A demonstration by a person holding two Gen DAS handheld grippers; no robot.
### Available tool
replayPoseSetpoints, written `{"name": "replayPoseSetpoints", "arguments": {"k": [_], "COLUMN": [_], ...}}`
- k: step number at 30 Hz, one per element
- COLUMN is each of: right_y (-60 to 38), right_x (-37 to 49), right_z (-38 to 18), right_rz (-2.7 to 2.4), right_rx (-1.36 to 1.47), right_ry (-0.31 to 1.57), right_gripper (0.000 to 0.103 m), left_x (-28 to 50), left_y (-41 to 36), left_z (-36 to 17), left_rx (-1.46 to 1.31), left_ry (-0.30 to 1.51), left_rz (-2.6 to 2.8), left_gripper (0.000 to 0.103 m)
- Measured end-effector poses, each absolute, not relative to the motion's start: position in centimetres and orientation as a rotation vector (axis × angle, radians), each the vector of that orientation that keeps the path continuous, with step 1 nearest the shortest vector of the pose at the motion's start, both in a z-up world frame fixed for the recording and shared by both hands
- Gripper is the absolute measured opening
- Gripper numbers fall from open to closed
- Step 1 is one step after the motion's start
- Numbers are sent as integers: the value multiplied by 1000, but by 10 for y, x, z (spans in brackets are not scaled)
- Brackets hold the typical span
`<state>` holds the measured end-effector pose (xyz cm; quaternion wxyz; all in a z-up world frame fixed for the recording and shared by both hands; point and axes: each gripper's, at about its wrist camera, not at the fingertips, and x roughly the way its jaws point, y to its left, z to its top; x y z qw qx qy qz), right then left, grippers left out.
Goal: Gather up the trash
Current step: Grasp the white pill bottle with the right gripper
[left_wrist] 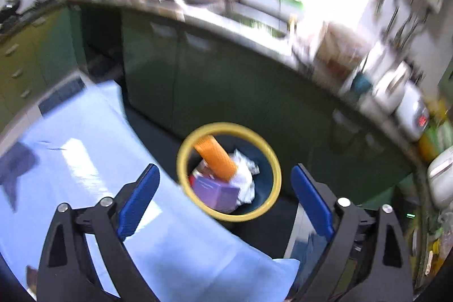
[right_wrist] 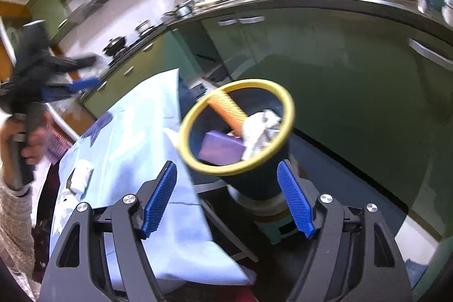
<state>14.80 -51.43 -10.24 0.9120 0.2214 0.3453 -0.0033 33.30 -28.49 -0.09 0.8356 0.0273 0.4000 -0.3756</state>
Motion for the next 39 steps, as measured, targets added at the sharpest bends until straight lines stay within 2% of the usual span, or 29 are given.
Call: {"name": "replayPoseSetpoints", "arguments": {"k": [6, 12, 16, 25, 30, 34, 39], "right_y": [-451, -347, -279, -162, -146, -143, -135], "right_x": [196, 261, 292, 355, 362, 369, 381], "right_z": [-77, -53, -55, -85, -115, -131, -146], "right_rz": [175, 345, 445, 632, 612, 616, 628], "right_rx": [395, 216, 142, 71, 34, 55, 84], "right_ry": [688, 700, 776, 1007, 1116, 1182, 1250], "right_gripper": [75, 76, 76, 76, 74, 67, 65], "left_x": [292, 267, 262, 254, 256, 255, 258], "left_y": [-127, 26, 97, 145, 150, 146, 143], "left_z": [40, 21, -9, -40, -43, -41, -43], "left_rx": [-61, -219, -276, -244, -303, -291, -296], "left_ry": [531, 354, 288, 191, 230, 227, 229], "left_rz": [-573, -290, -85, 190, 168, 173, 164], "left_gripper": [94, 96, 96, 96, 96, 96, 96]}}
